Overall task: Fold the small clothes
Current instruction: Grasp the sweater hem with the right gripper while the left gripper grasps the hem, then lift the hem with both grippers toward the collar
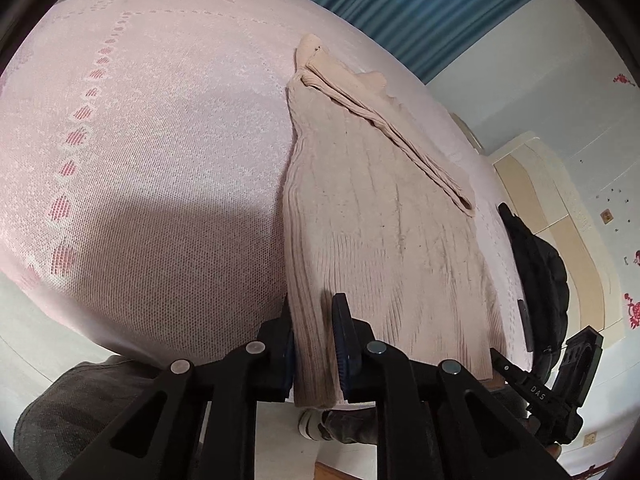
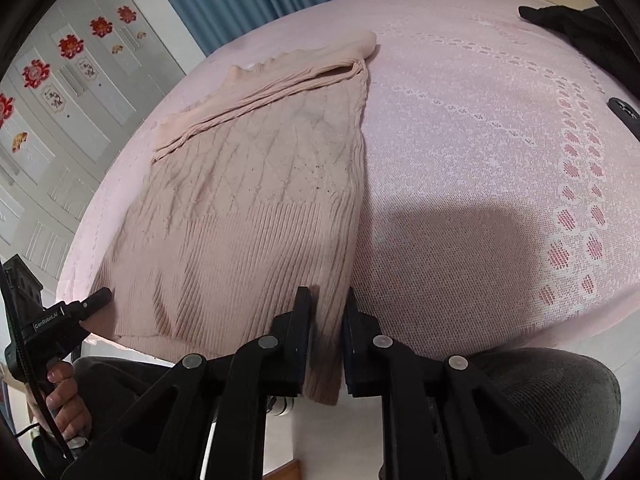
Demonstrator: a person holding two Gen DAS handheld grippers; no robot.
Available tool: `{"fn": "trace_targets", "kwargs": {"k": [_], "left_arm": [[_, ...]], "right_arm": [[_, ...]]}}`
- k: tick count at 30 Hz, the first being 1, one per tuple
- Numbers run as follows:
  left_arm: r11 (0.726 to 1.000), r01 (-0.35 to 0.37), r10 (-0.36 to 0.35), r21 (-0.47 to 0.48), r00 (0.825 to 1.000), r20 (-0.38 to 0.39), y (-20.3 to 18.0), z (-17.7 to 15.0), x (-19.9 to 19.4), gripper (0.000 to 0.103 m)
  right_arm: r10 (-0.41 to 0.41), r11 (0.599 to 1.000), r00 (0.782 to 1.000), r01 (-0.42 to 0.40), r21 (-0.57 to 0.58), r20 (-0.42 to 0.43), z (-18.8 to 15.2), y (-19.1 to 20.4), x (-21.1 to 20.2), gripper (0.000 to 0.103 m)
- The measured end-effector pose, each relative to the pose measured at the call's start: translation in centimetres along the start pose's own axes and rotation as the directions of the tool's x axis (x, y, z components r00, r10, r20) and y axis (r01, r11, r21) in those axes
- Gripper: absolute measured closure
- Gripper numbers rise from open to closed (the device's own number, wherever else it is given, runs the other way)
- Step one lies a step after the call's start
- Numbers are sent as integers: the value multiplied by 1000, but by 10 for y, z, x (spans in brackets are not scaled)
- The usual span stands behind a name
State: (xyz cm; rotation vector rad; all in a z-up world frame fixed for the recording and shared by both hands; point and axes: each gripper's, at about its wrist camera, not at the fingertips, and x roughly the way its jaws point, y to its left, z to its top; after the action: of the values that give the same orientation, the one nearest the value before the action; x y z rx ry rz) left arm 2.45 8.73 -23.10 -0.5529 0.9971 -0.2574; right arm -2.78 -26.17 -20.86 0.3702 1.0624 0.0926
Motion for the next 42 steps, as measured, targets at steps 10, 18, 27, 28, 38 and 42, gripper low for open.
{"fn": "trace_targets", "kwargs": {"k": [10,18,27,28,38,42], "left_arm": [[999,-24,23,23,1000,14,-4,-3,-2,88],[999,-25,25,22,1000,17,-6,-5,-2,88],[999,27,-27,-21,1000,-5,1,-6,-3,88],[999,43,-44,-28,999,-12,2,-6,-2,88],[995,102,-102,13,990,95,-8,-5,-24,97],[991,131,-127,-25,984,123,-12,9,-33,97]], "right_arm": [[7,1000,1000,-7,5,-24,3,-1,1,88],[38,999,998,-37,12,-47,2,-1,0,88],[44,999,997,-44,8,-57,-1,0,-1,85],[47,999,997,-46,10,-57,-1,-1,-1,85],[131,991,991,-131,-10,1,2,2,-13,98],[232,972,972,-234,31,42,13,-5,-24,98]]}}
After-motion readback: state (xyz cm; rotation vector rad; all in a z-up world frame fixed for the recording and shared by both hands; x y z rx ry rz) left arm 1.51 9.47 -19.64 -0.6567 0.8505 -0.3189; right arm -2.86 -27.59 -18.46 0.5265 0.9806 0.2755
